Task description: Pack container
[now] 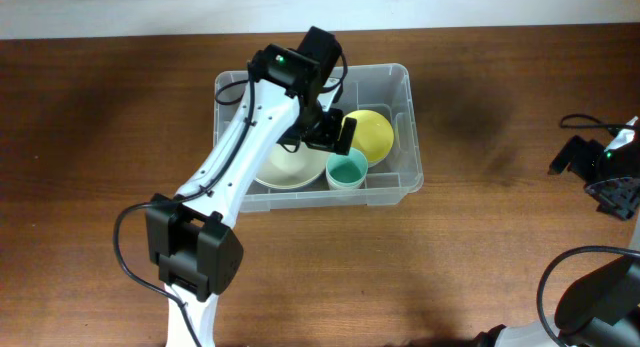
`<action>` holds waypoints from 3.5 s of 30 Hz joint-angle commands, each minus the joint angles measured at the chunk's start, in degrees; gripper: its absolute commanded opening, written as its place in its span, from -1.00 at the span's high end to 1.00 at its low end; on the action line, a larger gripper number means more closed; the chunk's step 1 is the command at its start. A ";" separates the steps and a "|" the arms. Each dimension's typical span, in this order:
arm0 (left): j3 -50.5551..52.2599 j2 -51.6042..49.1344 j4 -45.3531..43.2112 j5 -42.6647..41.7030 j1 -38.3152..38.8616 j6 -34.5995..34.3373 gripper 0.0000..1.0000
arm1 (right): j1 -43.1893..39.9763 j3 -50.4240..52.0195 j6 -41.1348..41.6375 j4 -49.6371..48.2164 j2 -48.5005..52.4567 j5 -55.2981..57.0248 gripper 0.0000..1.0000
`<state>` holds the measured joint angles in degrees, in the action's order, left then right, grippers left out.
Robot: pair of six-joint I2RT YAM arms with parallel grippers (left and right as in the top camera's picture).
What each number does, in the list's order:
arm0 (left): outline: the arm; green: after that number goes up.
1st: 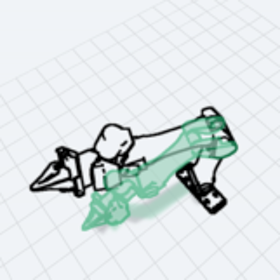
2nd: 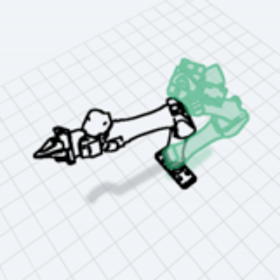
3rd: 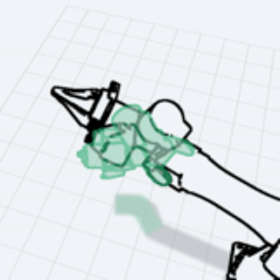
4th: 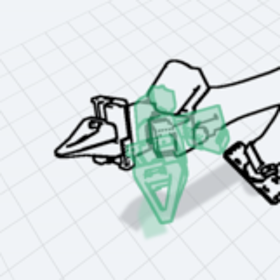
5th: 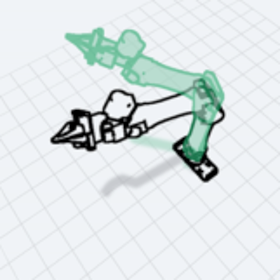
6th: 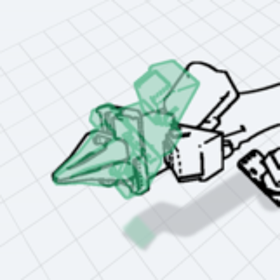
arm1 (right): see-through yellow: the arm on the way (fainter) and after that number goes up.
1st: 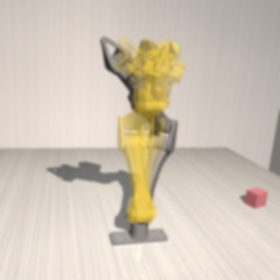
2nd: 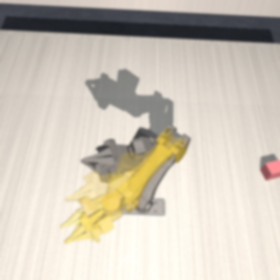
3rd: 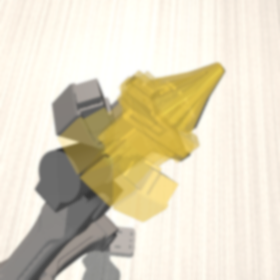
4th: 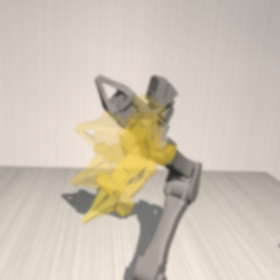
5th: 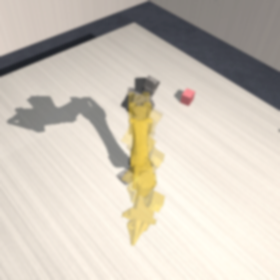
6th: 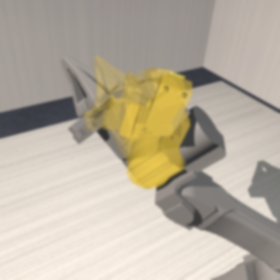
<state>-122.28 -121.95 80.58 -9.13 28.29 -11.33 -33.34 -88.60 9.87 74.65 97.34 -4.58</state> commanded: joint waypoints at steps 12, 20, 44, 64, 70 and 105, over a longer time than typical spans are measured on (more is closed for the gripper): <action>-1.25 -0.17 2.99 6.40 -7.08 0.72 -0.99 | -0.07 0.20 -0.44 -0.13 -0.42 -0.11 -0.98; -1.25 -0.17 2.99 6.40 -7.08 0.72 -0.99 | -0.07 0.20 -0.44 -0.15 -0.42 -0.11 -0.98; -0.72 2.19 -14.08 4.00 -5.31 26.47 -1.00 | -0.07 0.20 -0.44 -0.15 -0.42 -0.11 -0.98; 70.01 43.39 -75.63 3.37 -13.90 30.95 -1.00 | -0.07 0.20 -0.44 -0.13 -0.44 -0.11 -0.98; 87.69 57.00 -92.13 3.37 -16.31 30.95 -0.99 | -0.07 0.20 -0.44 -0.15 -0.42 -0.11 -0.97; 121.77 107.93 -101.07 -4.22 -29.20 30.93 -0.99 | -0.07 0.20 -0.44 -0.13 -0.42 -0.11 -0.97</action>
<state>-0.97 -15.99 -21.98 -10.72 0.40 19.11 -33.34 -88.60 9.85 74.65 97.34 -4.58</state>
